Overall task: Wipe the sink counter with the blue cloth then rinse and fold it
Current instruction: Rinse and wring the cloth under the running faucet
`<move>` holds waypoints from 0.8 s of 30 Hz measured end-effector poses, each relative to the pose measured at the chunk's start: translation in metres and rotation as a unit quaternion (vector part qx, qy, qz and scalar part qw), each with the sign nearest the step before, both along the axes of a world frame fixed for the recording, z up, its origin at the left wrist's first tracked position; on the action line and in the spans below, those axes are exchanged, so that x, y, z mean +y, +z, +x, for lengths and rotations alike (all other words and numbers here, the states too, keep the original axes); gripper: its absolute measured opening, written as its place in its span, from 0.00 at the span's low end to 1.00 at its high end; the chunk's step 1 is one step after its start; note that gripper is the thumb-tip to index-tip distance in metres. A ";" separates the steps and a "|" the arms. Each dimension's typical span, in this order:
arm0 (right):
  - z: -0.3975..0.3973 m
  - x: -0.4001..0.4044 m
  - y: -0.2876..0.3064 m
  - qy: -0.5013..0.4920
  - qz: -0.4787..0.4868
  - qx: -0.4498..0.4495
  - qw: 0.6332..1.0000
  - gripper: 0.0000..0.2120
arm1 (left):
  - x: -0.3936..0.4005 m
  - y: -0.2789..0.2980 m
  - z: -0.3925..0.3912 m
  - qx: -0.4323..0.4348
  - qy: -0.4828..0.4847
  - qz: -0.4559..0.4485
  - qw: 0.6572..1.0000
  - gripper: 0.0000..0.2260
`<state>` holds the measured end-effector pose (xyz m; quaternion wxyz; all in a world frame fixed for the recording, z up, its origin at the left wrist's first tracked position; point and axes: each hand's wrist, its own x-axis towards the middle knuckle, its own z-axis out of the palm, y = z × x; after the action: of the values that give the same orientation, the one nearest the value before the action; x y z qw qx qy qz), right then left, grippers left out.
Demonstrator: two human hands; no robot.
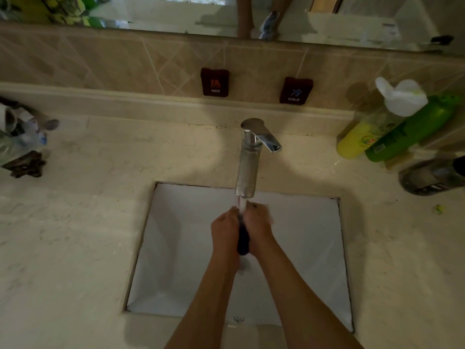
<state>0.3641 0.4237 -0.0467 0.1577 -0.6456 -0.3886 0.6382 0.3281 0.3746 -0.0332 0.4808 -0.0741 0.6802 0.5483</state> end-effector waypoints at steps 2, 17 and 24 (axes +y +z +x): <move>0.007 0.002 0.001 -0.089 -0.102 0.086 0.987 0.14 | -0.002 0.003 -0.002 -0.011 -0.007 -0.008 1.000 0.08; 0.010 -0.039 0.024 0.098 0.136 0.043 0.985 0.04 | -0.002 0.002 -0.007 0.057 -0.010 0.031 0.998 0.08; -0.010 -0.019 0.013 0.033 0.127 -0.020 0.991 0.12 | -0.002 0.006 -0.008 0.065 -0.012 -0.024 0.998 0.14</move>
<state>0.3540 0.4043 -0.0341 0.2091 -0.6195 -0.4907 0.5760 0.3205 0.3731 -0.0272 0.4400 -0.0415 0.7241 0.5295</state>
